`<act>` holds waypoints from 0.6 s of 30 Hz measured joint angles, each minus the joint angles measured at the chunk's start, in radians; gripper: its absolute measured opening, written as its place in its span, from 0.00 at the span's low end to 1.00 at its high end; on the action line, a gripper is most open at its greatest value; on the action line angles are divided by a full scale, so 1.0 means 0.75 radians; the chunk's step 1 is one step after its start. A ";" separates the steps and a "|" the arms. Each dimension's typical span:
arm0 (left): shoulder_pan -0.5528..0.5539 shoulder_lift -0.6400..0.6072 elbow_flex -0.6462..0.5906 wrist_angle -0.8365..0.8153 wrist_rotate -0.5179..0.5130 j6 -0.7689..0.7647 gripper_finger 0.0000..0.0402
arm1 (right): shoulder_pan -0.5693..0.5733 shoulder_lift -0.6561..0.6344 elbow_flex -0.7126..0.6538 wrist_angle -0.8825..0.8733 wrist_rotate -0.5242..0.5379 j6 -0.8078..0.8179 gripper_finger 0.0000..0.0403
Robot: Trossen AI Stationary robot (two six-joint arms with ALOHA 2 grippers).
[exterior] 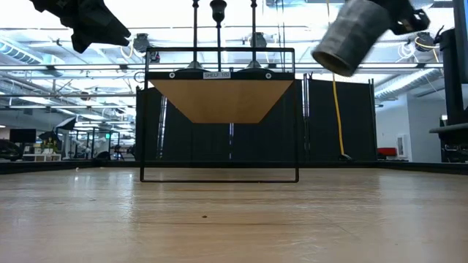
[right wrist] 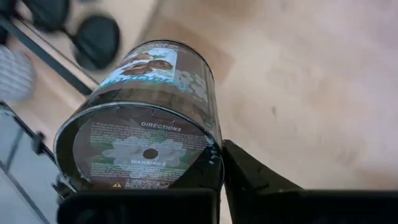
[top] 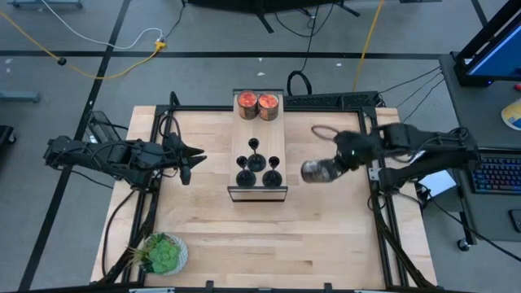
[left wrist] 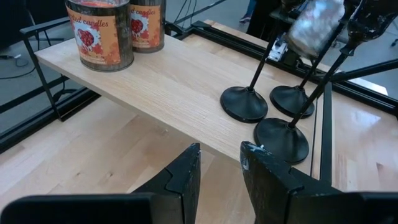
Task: Pick & Place candle stick holders
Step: Put the brown scented candle on the shelf
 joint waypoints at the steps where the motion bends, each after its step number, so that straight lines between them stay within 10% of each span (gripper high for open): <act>1: 0.000 0.000 0.000 0.000 0.000 0.000 0.30 | -0.035 0.000 0.019 0.004 0.000 -0.036 0.00; 18: 0.000 0.000 0.000 0.000 0.000 -0.008 0.30 | -0.544 0.331 0.367 0.179 -0.201 -0.722 0.00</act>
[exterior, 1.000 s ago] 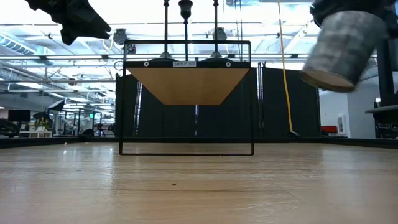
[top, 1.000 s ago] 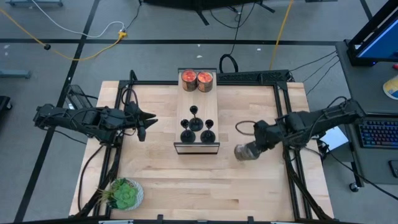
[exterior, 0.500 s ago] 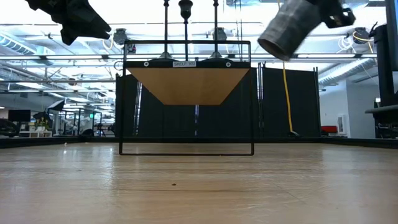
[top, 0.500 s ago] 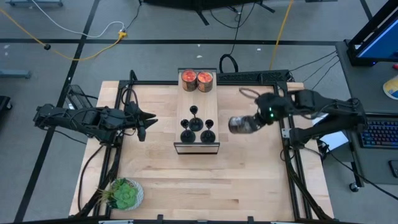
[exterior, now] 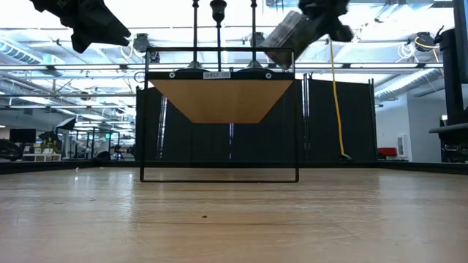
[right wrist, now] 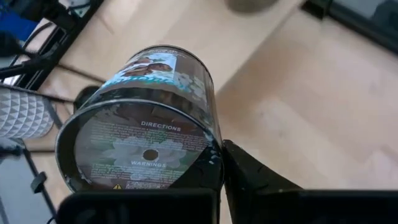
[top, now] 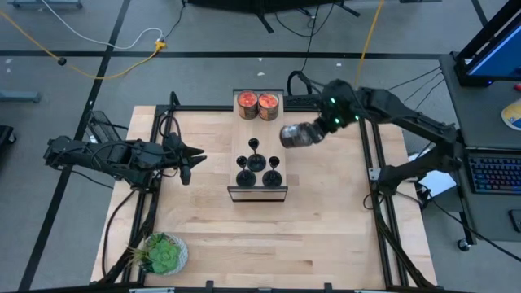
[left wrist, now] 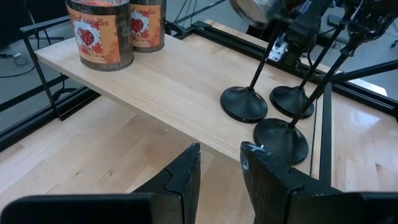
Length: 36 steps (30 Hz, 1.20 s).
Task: Pick & Place candle stick holders
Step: Put the brown scented candle on the shelf
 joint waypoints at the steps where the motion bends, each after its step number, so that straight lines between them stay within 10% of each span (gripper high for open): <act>1: 0.000 0.000 0.000 0.000 0.000 -0.001 0.30 | -0.022 0.032 0.030 0.001 -0.014 -0.033 0.00; 18: 0.000 0.000 0.000 0.000 -0.001 -0.016 0.30 | -0.161 0.480 0.447 0.006 -0.108 -0.384 0.00; 36: 0.000 0.000 0.000 0.000 -0.002 -0.038 0.30 | -0.161 0.647 0.480 0.105 -0.127 -0.452 0.00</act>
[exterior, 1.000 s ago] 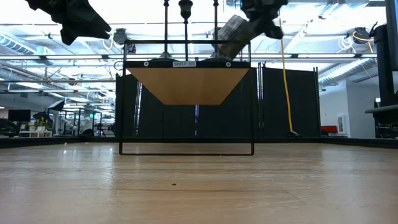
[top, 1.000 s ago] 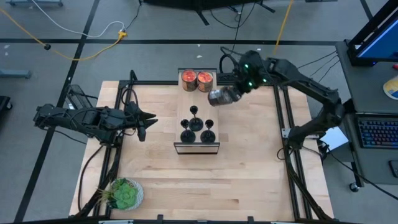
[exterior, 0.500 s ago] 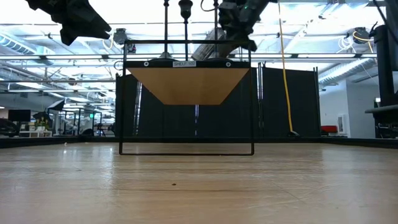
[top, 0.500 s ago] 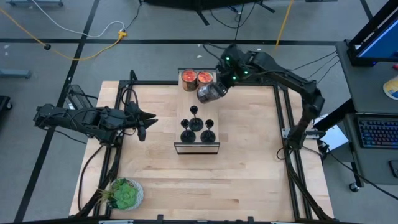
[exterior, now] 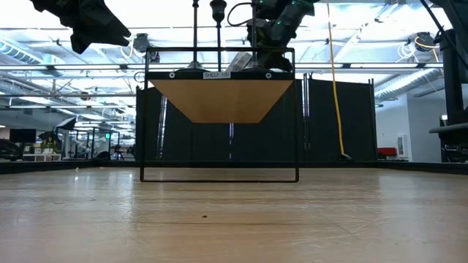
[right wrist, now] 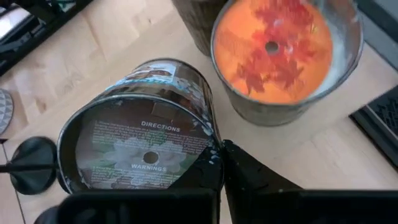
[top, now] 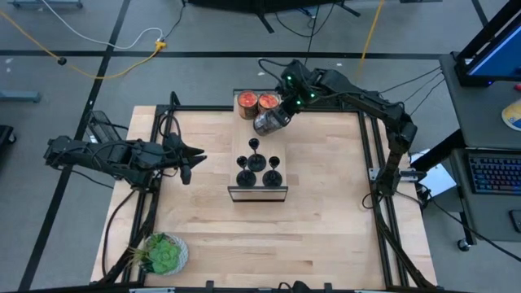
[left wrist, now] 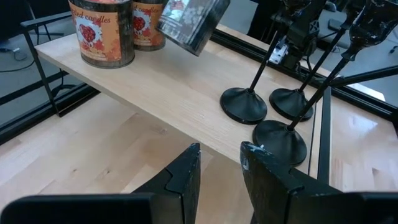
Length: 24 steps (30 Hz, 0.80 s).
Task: Pick & Place candle stick holders
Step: Put the brown scented candle on the shelf
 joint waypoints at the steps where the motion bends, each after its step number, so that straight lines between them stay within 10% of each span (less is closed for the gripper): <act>1: 0.000 0.000 0.000 0.000 0.000 0.000 0.30 | 0.002 0.003 0.000 0.015 -0.001 -0.001 0.00; 24: 0.001 0.000 0.000 -0.001 -0.004 0.005 0.30 | 0.038 0.028 -0.002 0.105 0.001 -0.029 0.01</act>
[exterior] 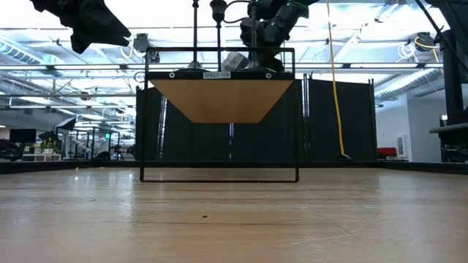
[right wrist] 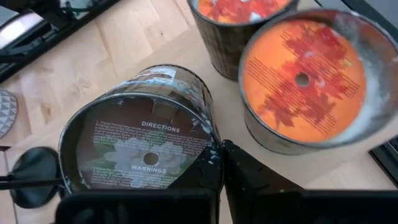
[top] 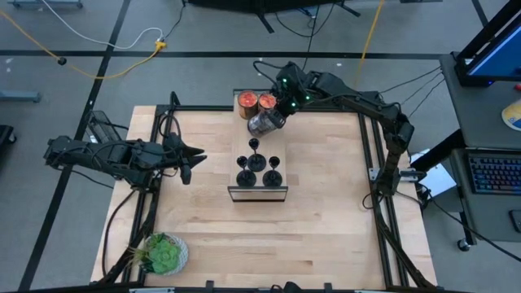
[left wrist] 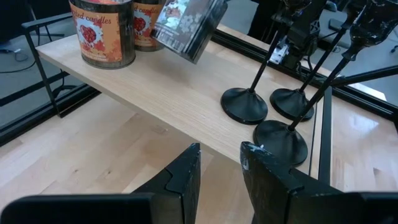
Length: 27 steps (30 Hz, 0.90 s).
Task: Pick & Place candle stick holders
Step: Put the brown scented candle on the shelf
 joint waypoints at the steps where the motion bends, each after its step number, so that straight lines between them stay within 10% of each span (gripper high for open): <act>1: 0.000 0.000 0.000 0.000 0.000 0.000 0.30 | 0.000 0.000 0.000 0.007 -0.001 -0.001 0.01; 27: 0.000 0.000 0.000 0.000 0.002 0.001 0.30 | 0.010 -0.017 -0.046 0.167 -0.024 -0.035 0.07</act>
